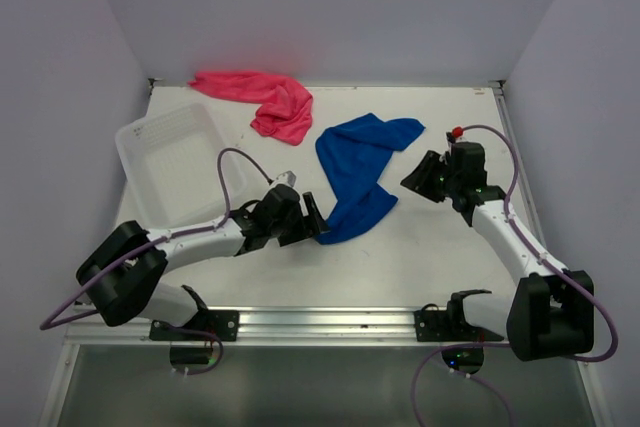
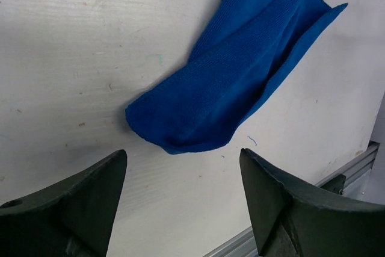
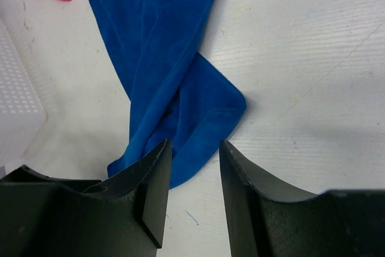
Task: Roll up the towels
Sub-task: Flatten the towel
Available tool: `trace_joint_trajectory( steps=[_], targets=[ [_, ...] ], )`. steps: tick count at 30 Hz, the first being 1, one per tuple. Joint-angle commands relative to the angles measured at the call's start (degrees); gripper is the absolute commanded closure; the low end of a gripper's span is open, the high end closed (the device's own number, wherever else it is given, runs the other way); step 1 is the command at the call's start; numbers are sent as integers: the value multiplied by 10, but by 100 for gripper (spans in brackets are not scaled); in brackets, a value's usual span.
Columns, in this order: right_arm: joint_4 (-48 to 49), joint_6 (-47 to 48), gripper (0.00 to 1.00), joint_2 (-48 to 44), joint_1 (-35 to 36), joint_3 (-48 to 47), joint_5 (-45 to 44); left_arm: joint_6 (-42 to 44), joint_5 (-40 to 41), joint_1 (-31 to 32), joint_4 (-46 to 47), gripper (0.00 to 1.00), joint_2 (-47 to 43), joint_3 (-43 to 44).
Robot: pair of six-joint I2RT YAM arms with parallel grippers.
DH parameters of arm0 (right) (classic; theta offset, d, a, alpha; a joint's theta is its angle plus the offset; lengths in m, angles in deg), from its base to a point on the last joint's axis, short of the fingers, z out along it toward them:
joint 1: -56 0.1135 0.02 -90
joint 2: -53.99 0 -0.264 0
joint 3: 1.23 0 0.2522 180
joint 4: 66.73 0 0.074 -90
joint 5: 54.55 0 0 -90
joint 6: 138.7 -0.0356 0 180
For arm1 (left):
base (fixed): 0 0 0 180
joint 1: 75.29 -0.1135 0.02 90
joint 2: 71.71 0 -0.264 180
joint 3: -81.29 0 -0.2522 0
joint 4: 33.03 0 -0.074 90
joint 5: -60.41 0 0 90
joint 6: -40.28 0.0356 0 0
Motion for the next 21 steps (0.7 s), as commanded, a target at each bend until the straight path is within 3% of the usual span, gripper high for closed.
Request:
trace_joint_trajectory(
  steps=[1,13,21],
  targets=[
    [31,-8,59,2,-3,6,21,-28,18,-13,56,21,5,-10],
    [35,-13,60,9,-11,7,24,-38,6,-26,78,26,68,-6],
    [38,-15,60,7,-15,16,25,-43,6,-29,81,42,92,-5]
  ],
)
